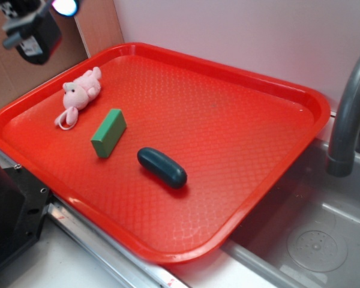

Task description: Grab the plastic pickle.

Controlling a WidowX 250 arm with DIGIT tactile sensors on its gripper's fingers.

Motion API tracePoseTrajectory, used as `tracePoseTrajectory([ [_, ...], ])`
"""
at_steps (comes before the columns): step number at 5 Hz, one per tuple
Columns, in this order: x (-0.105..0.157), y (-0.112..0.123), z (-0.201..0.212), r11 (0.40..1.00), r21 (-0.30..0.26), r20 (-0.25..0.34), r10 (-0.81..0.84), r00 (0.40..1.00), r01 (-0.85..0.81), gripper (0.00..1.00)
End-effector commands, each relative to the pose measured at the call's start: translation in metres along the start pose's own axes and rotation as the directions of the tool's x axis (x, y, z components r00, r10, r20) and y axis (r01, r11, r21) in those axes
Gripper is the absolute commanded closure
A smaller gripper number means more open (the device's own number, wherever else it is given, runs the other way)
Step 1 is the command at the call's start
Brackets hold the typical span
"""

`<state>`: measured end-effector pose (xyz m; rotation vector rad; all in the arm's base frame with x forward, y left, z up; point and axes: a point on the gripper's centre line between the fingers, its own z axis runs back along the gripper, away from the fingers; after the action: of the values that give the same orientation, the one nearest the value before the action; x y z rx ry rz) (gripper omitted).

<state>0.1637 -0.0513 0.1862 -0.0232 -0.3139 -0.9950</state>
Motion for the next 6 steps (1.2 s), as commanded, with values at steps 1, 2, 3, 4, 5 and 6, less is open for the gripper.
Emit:
tracePoseTrajectory([
  [1,0.026,-0.006,-0.042,0.883,-0.144,-0.014,-0.454,0.891,0.448,0.0],
  [2,0.032,-0.011,-0.069,0.866,-0.19,-0.067,-0.481,0.874,0.462,0.0],
  [3,0.034,-0.02,-0.097,0.857,-0.227,-0.124,-0.496,0.859,0.462,0.0],
  [4,0.035,-0.032,-0.119,0.844,-0.251,-0.171,-0.52,0.837,0.473,0.0],
  [5,0.031,-0.037,-0.136,0.845,-0.25,-0.189,-0.522,0.832,0.473,0.0],
  [6,0.026,-0.039,-0.158,0.845,-0.266,-0.222,-0.522,0.823,0.464,0.0],
])
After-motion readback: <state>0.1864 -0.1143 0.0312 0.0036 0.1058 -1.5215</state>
